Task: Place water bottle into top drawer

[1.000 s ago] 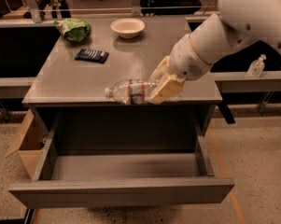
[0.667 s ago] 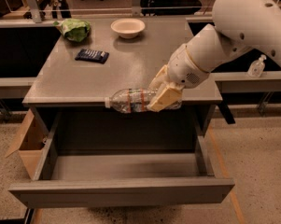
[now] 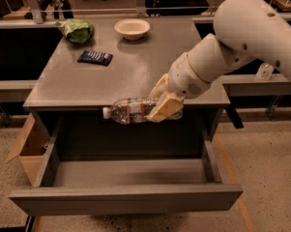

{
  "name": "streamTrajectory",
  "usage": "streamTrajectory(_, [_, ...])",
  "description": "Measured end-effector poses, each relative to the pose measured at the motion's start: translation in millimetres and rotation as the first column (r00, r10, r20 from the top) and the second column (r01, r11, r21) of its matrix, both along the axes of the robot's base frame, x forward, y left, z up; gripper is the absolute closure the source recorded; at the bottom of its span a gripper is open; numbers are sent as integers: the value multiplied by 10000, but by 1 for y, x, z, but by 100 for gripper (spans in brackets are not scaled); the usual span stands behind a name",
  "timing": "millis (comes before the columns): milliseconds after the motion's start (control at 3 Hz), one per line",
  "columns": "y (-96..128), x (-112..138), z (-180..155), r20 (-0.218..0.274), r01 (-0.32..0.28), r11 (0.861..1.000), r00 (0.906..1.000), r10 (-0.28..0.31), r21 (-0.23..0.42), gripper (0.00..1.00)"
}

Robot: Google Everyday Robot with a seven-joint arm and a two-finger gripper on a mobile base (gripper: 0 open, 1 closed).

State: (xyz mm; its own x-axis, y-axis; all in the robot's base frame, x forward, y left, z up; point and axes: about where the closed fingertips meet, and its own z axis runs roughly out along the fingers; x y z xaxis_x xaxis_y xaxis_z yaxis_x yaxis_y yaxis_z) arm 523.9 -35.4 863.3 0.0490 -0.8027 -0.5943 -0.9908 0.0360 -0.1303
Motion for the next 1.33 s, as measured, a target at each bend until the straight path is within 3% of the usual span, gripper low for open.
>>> streamTrajectory(667, [21,-30,-42,106,-162,9998,9998,164,-124,100])
streamTrajectory(1333, [15,-36,-105,669,804,9958,9943,-832,432,100])
